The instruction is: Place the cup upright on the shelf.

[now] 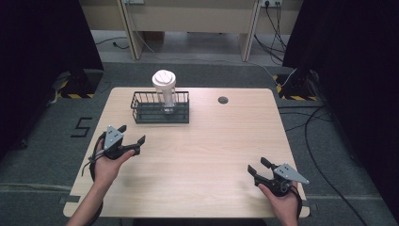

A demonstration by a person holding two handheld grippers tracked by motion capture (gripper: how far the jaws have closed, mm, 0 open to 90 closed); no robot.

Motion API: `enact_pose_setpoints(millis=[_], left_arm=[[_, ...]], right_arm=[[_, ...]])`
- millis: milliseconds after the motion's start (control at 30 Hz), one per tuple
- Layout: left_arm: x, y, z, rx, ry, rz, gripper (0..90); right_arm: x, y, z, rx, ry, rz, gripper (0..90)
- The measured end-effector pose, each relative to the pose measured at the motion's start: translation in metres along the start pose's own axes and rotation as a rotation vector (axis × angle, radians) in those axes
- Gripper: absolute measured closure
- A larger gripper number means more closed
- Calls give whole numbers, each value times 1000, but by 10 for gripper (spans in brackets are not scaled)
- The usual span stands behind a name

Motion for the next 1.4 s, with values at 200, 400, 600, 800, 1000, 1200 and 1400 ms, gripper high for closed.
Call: enact_pose_setpoints(millis=[200, 400, 600, 800, 1000, 1200, 1400], left_arm=[[6, 11, 0, -2, 13, -6, 148], [12, 21, -1, -9, 11, -2, 149], [21, 31, -1, -15, 19, 6, 149], [32, 40, -1, -23, 30, 15, 149], [41, 49, 2, -35, 38, 29, 149], [49, 54, 4, -41, 52, 32, 149], [60, 59, 8, -53, 69, 48, 149]], right_arm=[[0, 0, 0, 1, -1, 0, 338], [0, 0, 0, 2, -1, -1, 337], [0, 0, 0, 3, -4, 0, 338], [0, 0, 0, 5, -5, -2, 337], [0, 0, 0, 7, -1, -1, 337], [0, 0, 0, 11, 9, -3, 338], [0, 0, 0, 9, 0, -3, 337]])
Point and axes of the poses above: each handheld gripper's, and its own axes: y roughly backward along the jaws, x roughly out of its underside, z roughly to its left, the point moved 2 cm from there along -y, roughly forward along the jaws, and after that the axes turned 4 degrees about x, right-handed, at the moved point
